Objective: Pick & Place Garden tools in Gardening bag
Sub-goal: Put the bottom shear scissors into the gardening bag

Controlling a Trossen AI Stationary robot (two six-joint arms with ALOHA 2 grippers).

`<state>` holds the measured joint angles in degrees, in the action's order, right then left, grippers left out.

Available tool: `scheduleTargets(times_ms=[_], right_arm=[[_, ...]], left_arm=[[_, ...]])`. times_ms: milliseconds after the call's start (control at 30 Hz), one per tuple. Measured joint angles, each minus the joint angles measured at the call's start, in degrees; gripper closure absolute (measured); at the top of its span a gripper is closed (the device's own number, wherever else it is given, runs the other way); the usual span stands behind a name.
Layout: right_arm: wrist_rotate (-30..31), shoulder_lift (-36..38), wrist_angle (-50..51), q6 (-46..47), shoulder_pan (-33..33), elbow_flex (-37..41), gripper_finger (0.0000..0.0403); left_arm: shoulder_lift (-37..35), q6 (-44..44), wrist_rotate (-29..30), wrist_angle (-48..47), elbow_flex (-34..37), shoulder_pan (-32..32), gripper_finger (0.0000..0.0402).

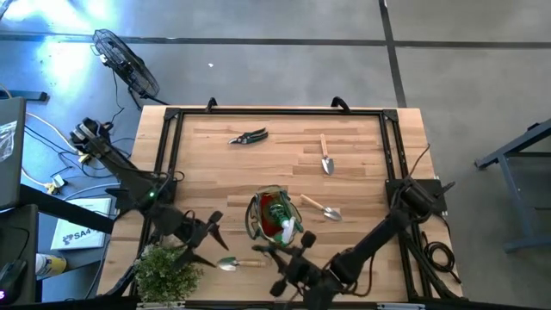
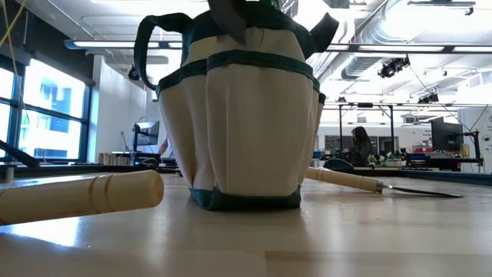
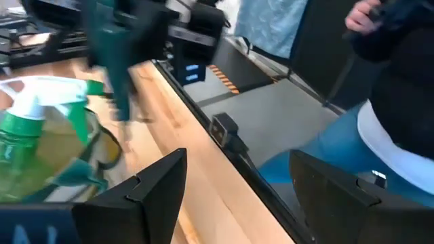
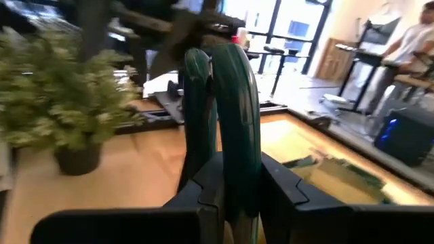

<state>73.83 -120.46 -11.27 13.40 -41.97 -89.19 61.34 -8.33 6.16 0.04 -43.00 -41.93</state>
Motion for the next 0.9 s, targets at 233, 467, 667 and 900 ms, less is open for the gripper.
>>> scheduleTargets(times_ms=[233,467,667,900], right_arm=[[1.7,0.0,2.0,-1.1,1.7,0.0,0.0358],[5.6,0.0,6.7,0.0,1.9,0.0,0.0358],[2.6,0.0,15.7,9.5,2.9,0.0,0.0358],[2.6,0.0,25.8,20.5,2.4,0.0,0.0358]], left_arm=[[0.0,0.7,5.9,-2.0,0.0,-3.2,0.0149],[0.0,3.3,8.7,-2.9,0.0,-3.1,0.0149],[0.0,3.9,12.2,-3.2,0.0,-3.1,0.0149],[0.0,4.0,12.2,-3.2,0.0,-3.1,0.0149]])
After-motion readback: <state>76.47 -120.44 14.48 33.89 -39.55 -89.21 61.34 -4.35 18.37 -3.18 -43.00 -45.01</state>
